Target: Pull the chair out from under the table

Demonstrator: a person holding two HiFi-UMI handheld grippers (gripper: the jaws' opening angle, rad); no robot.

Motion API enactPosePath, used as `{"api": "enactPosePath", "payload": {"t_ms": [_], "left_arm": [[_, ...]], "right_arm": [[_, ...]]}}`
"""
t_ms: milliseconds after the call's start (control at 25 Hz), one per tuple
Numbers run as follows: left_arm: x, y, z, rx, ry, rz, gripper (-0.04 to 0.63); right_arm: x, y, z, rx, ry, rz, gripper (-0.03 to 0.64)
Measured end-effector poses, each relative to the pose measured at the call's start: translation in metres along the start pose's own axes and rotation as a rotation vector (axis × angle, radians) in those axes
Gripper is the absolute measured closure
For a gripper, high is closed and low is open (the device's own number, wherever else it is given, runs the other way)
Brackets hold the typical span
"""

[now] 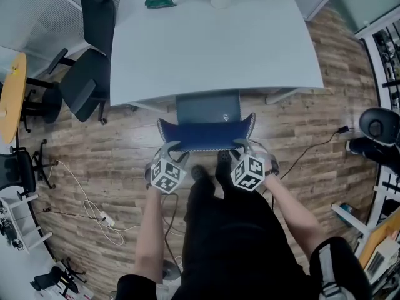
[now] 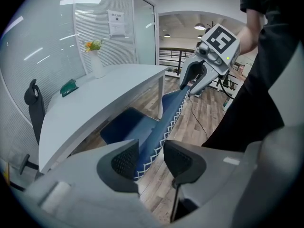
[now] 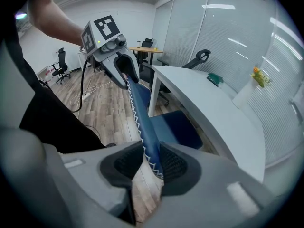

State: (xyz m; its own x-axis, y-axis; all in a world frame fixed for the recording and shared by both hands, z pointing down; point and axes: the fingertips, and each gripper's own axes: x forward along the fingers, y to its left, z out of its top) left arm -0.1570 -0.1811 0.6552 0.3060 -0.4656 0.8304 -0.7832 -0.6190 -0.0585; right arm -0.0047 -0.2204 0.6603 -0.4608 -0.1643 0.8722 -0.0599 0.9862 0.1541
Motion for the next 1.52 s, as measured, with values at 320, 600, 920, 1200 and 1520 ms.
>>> {"api": "enactPosePath", "payload": {"t_ms": [320,600,920,1200,1520], "left_arm": [[-0.008,-0.024,-0.025,0.016,0.033,-0.026,0.434],[-0.016,-0.046,-0.041,0.019,0.055,-0.04,0.434],[-0.027,-0.076,-0.057,0.052,0.051,-0.066,0.436],[-0.038,-0.107,-0.077,0.085,0.05,-0.087,0.437],[-0.052,-0.14,-0.09,0.105,0.057,-0.092,0.44]], "right_arm": [[-0.001,0.041,-0.008,0.043,0.053,-0.011,0.503],[-0.004,0.068,-0.016,0.079,0.077,-0.019,0.5],[-0.015,0.104,-0.026,0.114,0.106,-0.031,0.499],[-0.023,0.141,-0.036,0.128,0.125,-0.033,0.499],[-0.037,0.174,-0.046,0.135,0.131,-0.027,0.497]]}}
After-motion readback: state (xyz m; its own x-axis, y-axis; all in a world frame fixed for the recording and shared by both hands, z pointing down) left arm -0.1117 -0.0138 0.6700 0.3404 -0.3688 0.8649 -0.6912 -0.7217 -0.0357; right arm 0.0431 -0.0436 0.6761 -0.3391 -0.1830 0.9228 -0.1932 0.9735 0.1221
